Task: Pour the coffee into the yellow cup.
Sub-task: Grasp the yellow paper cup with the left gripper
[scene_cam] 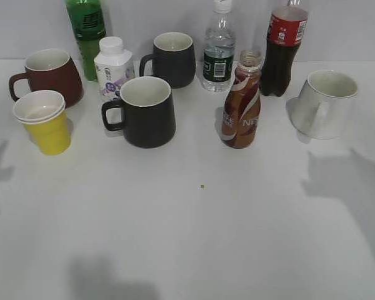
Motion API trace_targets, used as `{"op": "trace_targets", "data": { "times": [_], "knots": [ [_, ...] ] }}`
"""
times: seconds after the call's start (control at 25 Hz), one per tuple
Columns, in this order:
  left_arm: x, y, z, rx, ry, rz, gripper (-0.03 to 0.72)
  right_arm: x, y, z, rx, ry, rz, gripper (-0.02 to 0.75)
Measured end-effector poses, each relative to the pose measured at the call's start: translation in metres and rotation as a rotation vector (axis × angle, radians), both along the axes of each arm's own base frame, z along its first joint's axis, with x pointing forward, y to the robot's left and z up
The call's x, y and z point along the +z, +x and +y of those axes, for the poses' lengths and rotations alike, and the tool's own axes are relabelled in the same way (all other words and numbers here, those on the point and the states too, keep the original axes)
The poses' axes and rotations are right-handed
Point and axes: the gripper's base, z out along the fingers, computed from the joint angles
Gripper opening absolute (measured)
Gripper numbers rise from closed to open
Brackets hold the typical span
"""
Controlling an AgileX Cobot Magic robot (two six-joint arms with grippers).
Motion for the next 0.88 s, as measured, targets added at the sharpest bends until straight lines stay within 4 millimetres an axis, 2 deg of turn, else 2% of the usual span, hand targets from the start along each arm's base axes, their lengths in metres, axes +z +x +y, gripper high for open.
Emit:
{"op": "trace_targets", "data": {
  "times": [0.12,0.2,0.48,0.68,0.88],
  "knots": [
    [-0.015,0.01,-0.008,-0.027,-0.006,0.044,0.56,-0.006,0.012,0.003,0.0,0.0,0.0,0.588],
    [-0.023,0.013,-0.018,-0.052,-0.024,0.08,0.587,-0.011,0.019,0.009,0.022,-0.008,-0.005,0.588],
    [-0.045,0.017,-0.054,-0.19,-0.017,0.126,0.602,-0.026,0.033,0.033,0.117,-0.03,-0.003,0.587],
    [-0.068,0.026,-0.059,-0.194,-0.001,0.167,0.602,-0.032,0.035,0.043,0.152,-0.036,0.015,0.587],
    [-0.083,0.039,-0.062,-0.183,0.002,0.081,0.602,-0.032,0.034,0.047,0.172,-0.036,0.008,0.587]
  ]
}}
